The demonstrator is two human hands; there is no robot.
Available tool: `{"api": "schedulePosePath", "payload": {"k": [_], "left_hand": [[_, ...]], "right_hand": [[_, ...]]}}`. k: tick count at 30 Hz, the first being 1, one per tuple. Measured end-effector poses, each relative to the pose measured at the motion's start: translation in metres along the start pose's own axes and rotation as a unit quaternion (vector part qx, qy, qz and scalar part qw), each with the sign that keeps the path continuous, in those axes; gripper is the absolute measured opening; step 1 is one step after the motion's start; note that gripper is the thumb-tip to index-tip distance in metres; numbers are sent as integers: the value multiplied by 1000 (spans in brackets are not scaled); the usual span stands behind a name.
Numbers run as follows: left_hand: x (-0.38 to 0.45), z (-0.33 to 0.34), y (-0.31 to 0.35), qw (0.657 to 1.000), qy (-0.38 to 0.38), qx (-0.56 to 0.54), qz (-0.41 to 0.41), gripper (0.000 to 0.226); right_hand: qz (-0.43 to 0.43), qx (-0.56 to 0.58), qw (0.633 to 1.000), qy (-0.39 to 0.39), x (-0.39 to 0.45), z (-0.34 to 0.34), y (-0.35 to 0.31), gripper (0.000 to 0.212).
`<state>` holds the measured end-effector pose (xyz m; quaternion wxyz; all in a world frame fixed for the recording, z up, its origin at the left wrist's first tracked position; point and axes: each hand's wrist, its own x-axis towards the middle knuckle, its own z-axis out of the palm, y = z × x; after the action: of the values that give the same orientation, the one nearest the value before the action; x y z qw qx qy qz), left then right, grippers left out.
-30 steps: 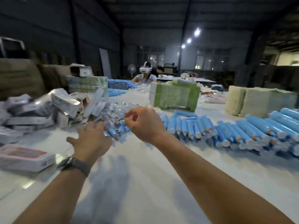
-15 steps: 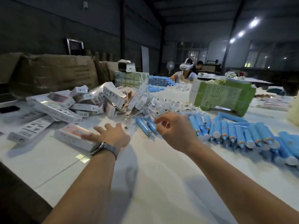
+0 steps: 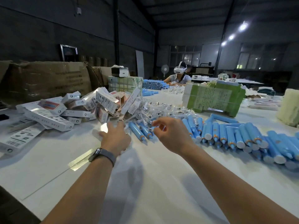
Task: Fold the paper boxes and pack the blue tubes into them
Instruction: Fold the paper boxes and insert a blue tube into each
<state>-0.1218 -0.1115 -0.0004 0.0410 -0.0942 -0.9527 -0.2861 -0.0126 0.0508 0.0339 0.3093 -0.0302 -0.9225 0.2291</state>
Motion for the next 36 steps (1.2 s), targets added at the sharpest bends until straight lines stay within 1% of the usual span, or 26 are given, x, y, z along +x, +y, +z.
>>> {"api": "schedulePosePath", "payload": {"k": [2, 5, 6, 7, 9, 10, 12, 13, 15, 17, 18, 19, 20, 22, 23, 24, 25, 26, 28, 30, 31, 33, 35, 36], "left_hand": [[2, 0, 4, 999, 20, -22, 17, 53], [0, 7, 10, 997, -41, 59, 24, 34], [-2, 10, 11, 996, -47, 74, 23, 32], [-3, 12, 11, 996, -38, 82, 27, 30], [-6, 12, 10, 995, 7, 86, 43, 22], [-7, 10, 10, 995, 33, 82, 45, 22], [-9, 6, 10, 991, 101, 75, 51, 31], [-9, 5, 11, 987, 138, 60, 63, 36], [-13, 8, 19, 970, 213, -9, 121, 41], [-20, 16, 33, 935, 267, -131, 194, 41], [-26, 20, 41, 911, 273, -204, 233, 41], [-34, 23, 49, 887, 263, -267, 272, 40], [-41, 27, 56, 866, 245, -305, 312, 40], [-52, 36, 63, 838, 183, -347, 379, 49], [-56, 38, 65, 832, 127, -381, 382, 55], [-60, 39, 67, 828, 65, -418, 368, 58], [-63, 39, 68, 823, 24, -442, 356, 62], [-64, 40, 68, 822, 7, -448, 351, 66], [-60, 42, 68, 820, -11, -459, 341, 78], [-53, 45, 67, 813, -28, -481, 326, 90], [-50, 46, 66, 811, -32, -491, 315, 89], [-43, 48, 63, 815, -28, -501, 290, 77], [-38, 49, 59, 831, -10, -483, 277, 69], [-37, 48, 56, 842, 0, -466, 274, 67]], "right_hand": [[16, -5, 1000, -4, 1, 1, 5, 19], [41, -16, 999, -23, 2, 3, 12, 20], [45, -18, 998, -30, 2, 3, 14, 21], [48, -20, 998, -36, 2, 4, 16, 21], [57, -20, 997, -39, 2, 3, 19, 22], [63, -18, 997, -40, 3, 3, 21, 23], [77, -16, 996, -39, 4, 0, 24, 24], [84, -16, 996, -37, 4, -1, 26, 25], [104, 4, 994, -28, 6, -3, 28, 29], [136, 86, 987, -21, 9, -4, 29, 36], [153, 147, 977, -24, 9, -6, 28, 43], [168, 212, 962, -31, 10, -7, 27, 50], [182, 272, 944, -39, 10, -9, 25, 57], [198, 364, 908, -58, 8, -12, 22, 66], [195, 397, 895, -65, 8, -14, 22, 66], [187, 426, 883, -70, 8, -15, 22, 63], [175, 448, 874, -72, 7, -17, 24, 60], [161, 460, 870, -72, 7, -18, 26, 59], [139, 456, 876, -71, 7, -21, 30, 62], [130, 424, 894, -67, 7, -21, 32, 66], [128, 402, 904, -68, 6, -21, 32, 67], [114, 360, 923, -73, 6, -19, 34, 63], [98, 324, 939, -64, 8, -21, 39, 46], [100, 291, 950, -47, 9, -22, 44, 37]]}}
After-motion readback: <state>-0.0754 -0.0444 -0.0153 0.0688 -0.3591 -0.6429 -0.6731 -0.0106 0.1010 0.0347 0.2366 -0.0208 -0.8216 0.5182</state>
